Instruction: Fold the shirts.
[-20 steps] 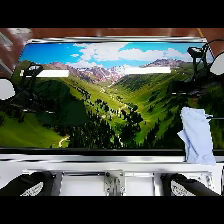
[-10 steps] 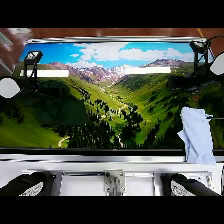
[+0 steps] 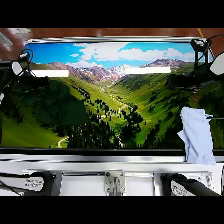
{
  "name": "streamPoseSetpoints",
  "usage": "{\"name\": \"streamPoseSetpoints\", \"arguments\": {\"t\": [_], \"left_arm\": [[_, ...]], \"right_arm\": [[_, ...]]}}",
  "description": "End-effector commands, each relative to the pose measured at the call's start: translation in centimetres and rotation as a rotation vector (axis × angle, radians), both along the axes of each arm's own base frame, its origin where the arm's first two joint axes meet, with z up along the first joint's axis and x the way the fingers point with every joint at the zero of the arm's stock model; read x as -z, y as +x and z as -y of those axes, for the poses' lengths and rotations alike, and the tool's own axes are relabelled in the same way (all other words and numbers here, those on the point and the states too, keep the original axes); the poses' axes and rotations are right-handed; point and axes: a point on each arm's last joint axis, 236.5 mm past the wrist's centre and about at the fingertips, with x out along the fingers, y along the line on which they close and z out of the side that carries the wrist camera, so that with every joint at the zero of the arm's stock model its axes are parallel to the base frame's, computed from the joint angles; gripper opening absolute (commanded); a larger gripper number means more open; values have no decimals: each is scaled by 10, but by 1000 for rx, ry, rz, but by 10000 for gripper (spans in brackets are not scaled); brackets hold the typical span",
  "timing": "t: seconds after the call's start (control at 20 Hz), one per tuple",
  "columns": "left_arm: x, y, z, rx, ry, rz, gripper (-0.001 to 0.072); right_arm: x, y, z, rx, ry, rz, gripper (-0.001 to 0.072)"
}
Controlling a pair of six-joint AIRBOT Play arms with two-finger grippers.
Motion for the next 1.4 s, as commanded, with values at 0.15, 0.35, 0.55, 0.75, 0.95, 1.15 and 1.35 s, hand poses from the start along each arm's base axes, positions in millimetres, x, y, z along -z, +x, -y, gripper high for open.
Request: {"name": "streamPoseSetpoints", "arguments": {"t": [0.15,0.35,0.55,0.75,0.95,1.15,1.35], "left_arm": [[101,17,-45,-130,-72,-171,714],[120,26,-41,-127,-85,-158,705],[110,14,-35,-46,-87,-210,35],[13,29,-17,114,-26,-63,32],[-179,16,42,271,58,331,33],[-297,-62,115,442,55,567,32],[-325,-115,210,637,-135,628,33]], "right_arm": [[-1,0,-2,-2,9,1,689],[-1,0,-2,-2,9,1,689],[-1,2,0,-11,-7,10,689],[-14,24,2,-59,-46,128,689],[-38,21,12,-50,-90,198,689],[-106,-12,28,-24,-158,363,689],[-164,-65,40,10,-203,494,689]]}}
